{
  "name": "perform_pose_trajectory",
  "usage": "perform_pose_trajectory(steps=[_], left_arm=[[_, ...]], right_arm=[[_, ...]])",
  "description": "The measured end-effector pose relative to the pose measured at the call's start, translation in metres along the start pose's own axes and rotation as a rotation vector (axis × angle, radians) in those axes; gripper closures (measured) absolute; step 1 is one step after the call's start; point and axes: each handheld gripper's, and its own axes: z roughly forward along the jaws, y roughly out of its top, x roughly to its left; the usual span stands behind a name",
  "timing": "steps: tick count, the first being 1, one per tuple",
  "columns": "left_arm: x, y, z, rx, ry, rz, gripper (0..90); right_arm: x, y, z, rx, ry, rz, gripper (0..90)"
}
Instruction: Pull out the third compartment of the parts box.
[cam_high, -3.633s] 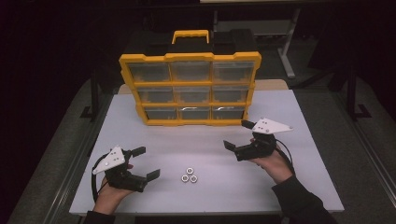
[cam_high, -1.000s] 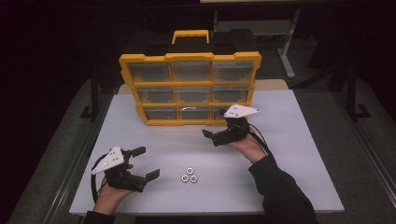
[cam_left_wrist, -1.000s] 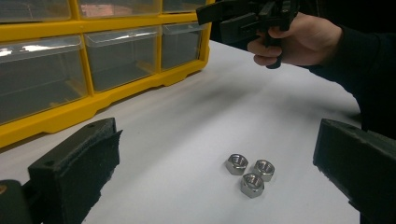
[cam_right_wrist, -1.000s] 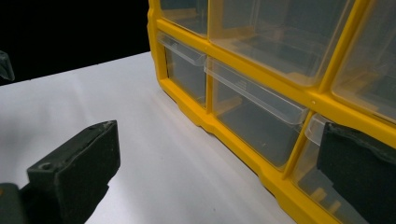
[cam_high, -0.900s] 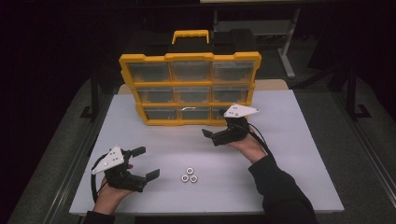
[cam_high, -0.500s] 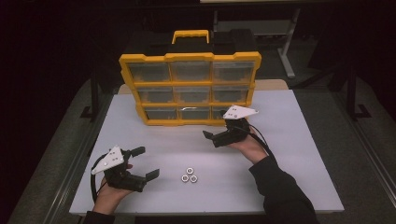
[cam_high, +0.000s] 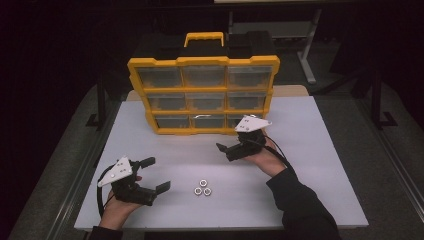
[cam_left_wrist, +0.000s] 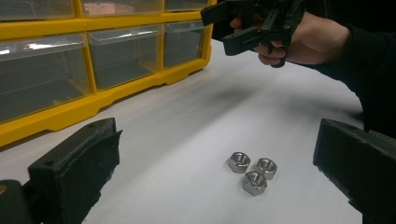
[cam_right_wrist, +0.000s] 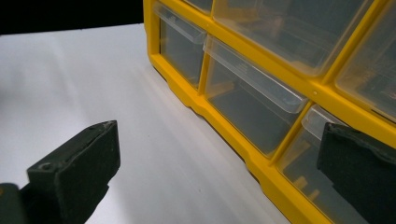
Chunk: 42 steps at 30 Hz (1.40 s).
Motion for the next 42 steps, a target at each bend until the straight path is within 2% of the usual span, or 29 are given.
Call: perform_pose_trajectory(steps=[4,5,13,15,19,30,42], left_arm=[[0.001,0.000,0.000,0.009,-0.002,0.022,0.0],[0.000,0.000,0.000,0.007,-0.002,0.010,0.0],[0.000,0.000,0.000,0.005,-0.004,0.007,0.0],[0.000,0.000,0.000,0.006,-0.005,0.008,0.0],[0.000,0.000,0.001,0.007,-0.005,0.008,0.0],[0.000,-0.001,0.001,0.010,-0.006,0.008,0.0],[0.000,-0.001,0.001,0.009,-0.007,0.005,0.0]], right_arm=[[0.001,0.000,0.000,0.010,-0.012,-0.022,0.0],[0.002,0.000,0.000,0.013,-0.016,-0.027,0.0],[0.006,-0.001,0.001,0.035,-0.029,-0.058,0.0],[0.006,-0.001,0.001,0.037,-0.039,-0.089,0.0],[0.008,-0.001,0.001,0.045,-0.058,-0.115,0.0],[0.010,-0.001,0.001,0.051,-0.074,-0.136,0.0],[0.017,0.001,0.002,0.070,-0.109,-0.219,0.0]])
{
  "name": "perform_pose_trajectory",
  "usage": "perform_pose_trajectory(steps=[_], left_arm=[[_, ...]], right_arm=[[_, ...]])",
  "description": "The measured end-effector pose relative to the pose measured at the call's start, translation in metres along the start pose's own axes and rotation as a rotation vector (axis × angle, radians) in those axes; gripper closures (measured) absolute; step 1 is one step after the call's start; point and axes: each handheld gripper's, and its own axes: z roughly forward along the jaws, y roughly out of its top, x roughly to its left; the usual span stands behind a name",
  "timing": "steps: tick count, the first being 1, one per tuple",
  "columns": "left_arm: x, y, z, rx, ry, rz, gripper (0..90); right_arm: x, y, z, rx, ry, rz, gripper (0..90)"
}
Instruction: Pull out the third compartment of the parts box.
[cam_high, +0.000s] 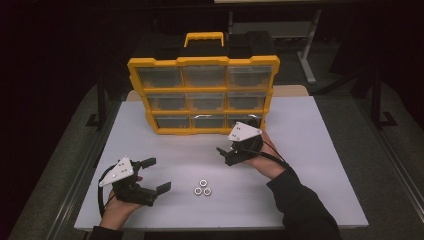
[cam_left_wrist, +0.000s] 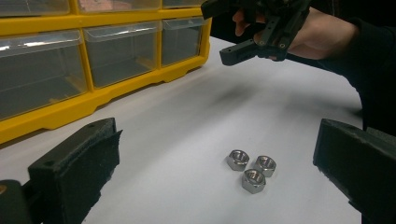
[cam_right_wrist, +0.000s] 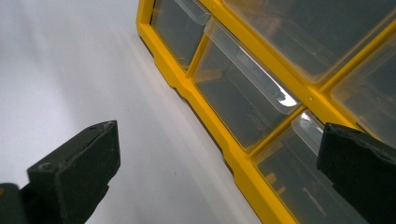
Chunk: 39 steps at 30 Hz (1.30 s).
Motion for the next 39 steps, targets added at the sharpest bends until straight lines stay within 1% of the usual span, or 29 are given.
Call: perform_pose_trajectory(steps=[1,4,6,10,11,12,16,17,18,20,24,27,30,31,35,39], left_arm=[[0.000,0.000,0.000,0.000,0.000,0.000,0.0],[0.000,0.000,0.000,-0.001,-0.001,-0.001,0.0],[0.000,0.000,0.000,-0.001,-0.001,-0.002,0.0],[0.000,0.000,0.000,0.001,-0.001,-0.001,0.0],[-0.001,0.000,0.000,0.000,-0.001,-0.009,0.0],[0.000,0.000,0.000,0.001,0.000,-0.001,0.0],[0.000,0.000,0.000,0.001,0.000,-0.001,0.0],[-0.001,0.000,0.000,0.001,-0.001,-0.007,0.0],[0.000,0.000,0.000,0.005,-0.001,-0.003,0.0],[0.000,0.000,0.000,0.005,-0.001,-0.003,0.0],[0.000,0.000,0.000,0.005,-0.002,-0.003,0.0],[0.000,0.000,0.000,0.009,-0.002,0.000,0.0],[0.000,0.000,0.000,0.009,-0.003,0.001,0.0],[0.000,0.000,0.000,0.009,-0.002,0.000,0.0],[0.000,0.000,0.000,0.009,-0.002,0.000,0.0],[0.001,-0.001,0.000,0.011,0.002,0.001,0.0]], right_arm=[[0.001,0.001,0.000,0.005,-0.003,0.000,0.0],[0.002,0.001,0.000,0.008,-0.011,-0.028,0.0],[0.003,0.002,0.000,0.013,-0.021,-0.031,0.0],[0.005,0.002,0.000,0.021,-0.040,-0.074,0.0],[0.005,0.002,0.000,0.021,-0.040,-0.074,0.0],[0.005,0.002,0.000,0.023,-0.044,-0.082,0.0],[0.007,0.002,0.000,0.035,-0.060,-0.112,0.0],[0.007,0.002,0.001,0.042,-0.062,-0.115,0.0],[0.008,0.002,0.001,0.044,-0.065,-0.120,0.0],[0.008,0.001,0.001,0.048,-0.073,-0.142,0.0],[0.010,0.001,0.002,0.059,-0.087,-0.167,0.0],[0.011,0.001,0.002,0.067,-0.105,-0.206,0.0],[0.014,0.002,0.003,0.087,-0.116,-0.230,0.0],[0.014,0.002,0.003,0.087,-0.116,-0.230,0.0],[0.017,0.002,0.003,0.095,-0.135,-0.275,0.0],[0.019,0.002,0.004,0.103,-0.147,-0.301,0.0]])
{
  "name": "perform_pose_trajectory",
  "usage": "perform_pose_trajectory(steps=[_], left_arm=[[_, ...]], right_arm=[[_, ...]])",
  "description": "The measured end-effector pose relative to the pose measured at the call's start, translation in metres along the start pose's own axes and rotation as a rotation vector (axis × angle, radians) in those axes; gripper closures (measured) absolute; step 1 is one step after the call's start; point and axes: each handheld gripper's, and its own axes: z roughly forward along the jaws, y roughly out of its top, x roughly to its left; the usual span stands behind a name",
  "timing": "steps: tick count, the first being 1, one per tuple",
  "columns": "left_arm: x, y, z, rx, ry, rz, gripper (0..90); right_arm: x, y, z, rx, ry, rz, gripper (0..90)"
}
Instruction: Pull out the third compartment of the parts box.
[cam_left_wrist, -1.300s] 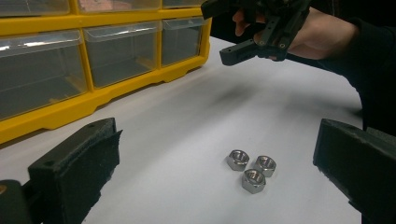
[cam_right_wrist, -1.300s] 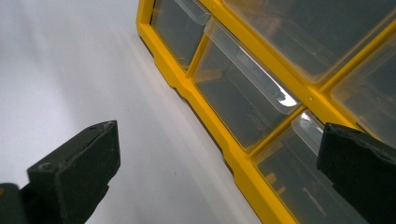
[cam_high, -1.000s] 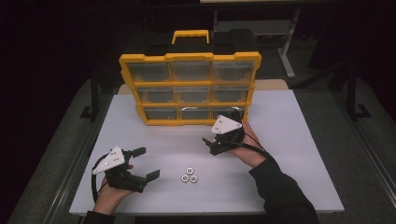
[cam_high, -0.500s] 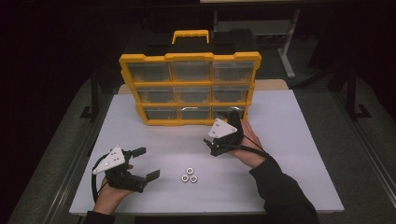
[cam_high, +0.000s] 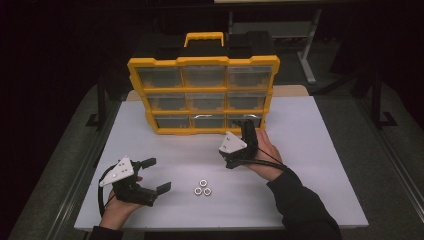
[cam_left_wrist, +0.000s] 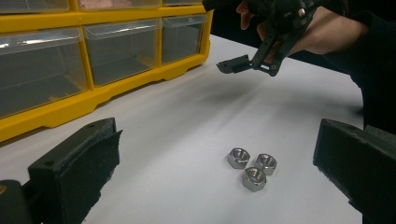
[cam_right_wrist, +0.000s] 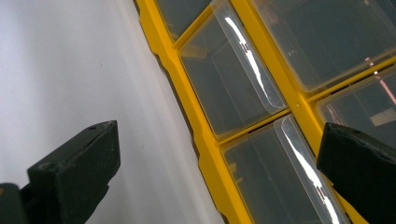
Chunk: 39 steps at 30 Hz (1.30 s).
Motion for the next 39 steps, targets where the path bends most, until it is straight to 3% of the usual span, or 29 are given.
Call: perform_pose_trajectory(steps=[7,9,18,20,22,28,29,31,33,39], left_arm=[[0.000,0.000,0.000,0.001,0.000,-0.001,0.0],[0.000,0.000,0.000,-0.001,0.000,-0.002,0.0],[0.000,0.000,0.000,-0.001,0.001,0.002,0.0],[0.000,0.000,0.000,-0.001,0.000,-0.002,0.0],[0.000,0.000,0.000,0.000,0.000,-0.002,0.0],[0.000,0.000,0.000,0.002,-0.001,0.002,0.0],[0.000,0.000,0.000,0.004,-0.001,0.002,0.0],[0.000,0.000,0.000,0.007,0.000,0.001,0.0],[0.000,0.000,0.000,0.005,-0.001,-0.001,0.0],[0.000,0.000,0.000,0.003,0.001,-0.002,0.0]], right_arm=[[0.004,0.002,0.000,0.015,-0.025,-0.041,0.0],[0.003,0.002,-0.001,0.027,-0.028,-0.087,0.0],[0.005,0.006,-0.001,0.045,-0.059,-0.167,0.0],[0.007,0.007,-0.001,0.043,-0.062,-0.158,0.0],[0.007,0.008,-0.002,0.052,-0.067,-0.192,0.0],[0.011,0.008,-0.001,0.062,-0.090,-0.211,0.0],[0.010,0.008,-0.001,0.073,-0.092,-0.239,0.0],[0.012,0.008,-0.001,0.070,-0.101,-0.232,0.0],[0.013,0.008,-0.001,0.083,-0.107,-0.268,0.0],[0.015,0.008,0.000,0.090,-0.130,-0.306,0.0]])
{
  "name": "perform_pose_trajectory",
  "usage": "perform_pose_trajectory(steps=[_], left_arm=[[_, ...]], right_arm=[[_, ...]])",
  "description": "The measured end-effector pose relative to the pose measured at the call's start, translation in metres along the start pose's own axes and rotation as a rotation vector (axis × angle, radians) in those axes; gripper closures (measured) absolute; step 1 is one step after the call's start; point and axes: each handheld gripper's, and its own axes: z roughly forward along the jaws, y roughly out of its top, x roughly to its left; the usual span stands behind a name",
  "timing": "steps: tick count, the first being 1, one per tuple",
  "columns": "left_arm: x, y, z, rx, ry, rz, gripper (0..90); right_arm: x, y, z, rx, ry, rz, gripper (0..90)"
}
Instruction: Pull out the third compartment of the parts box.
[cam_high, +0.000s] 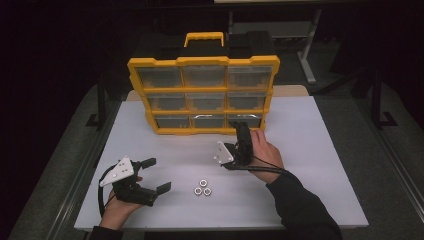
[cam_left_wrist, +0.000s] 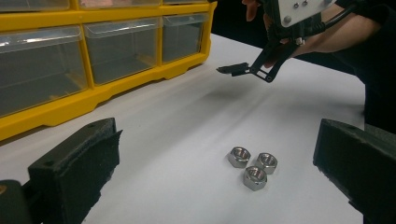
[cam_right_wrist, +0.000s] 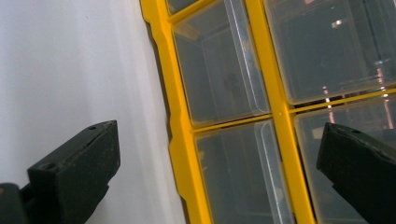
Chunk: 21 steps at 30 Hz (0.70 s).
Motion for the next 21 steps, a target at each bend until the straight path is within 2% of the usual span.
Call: perform_pose_trajectory(steps=[8,11,21], left_arm=[[0.000,0.000,0.000,0.002,0.002,0.001,0.0],[0.000,0.000,0.000,0.000,0.004,-0.001,0.0],[0.000,0.000,0.000,0.005,0.003,0.005,0.0]], right_arm=[[0.004,0.000,0.001,0.022,-0.035,-0.059,0.0],[0.006,0.000,0.002,0.034,-0.053,-0.095,0.0],[0.011,-0.001,0.005,0.057,-0.082,-0.138,0.0]])
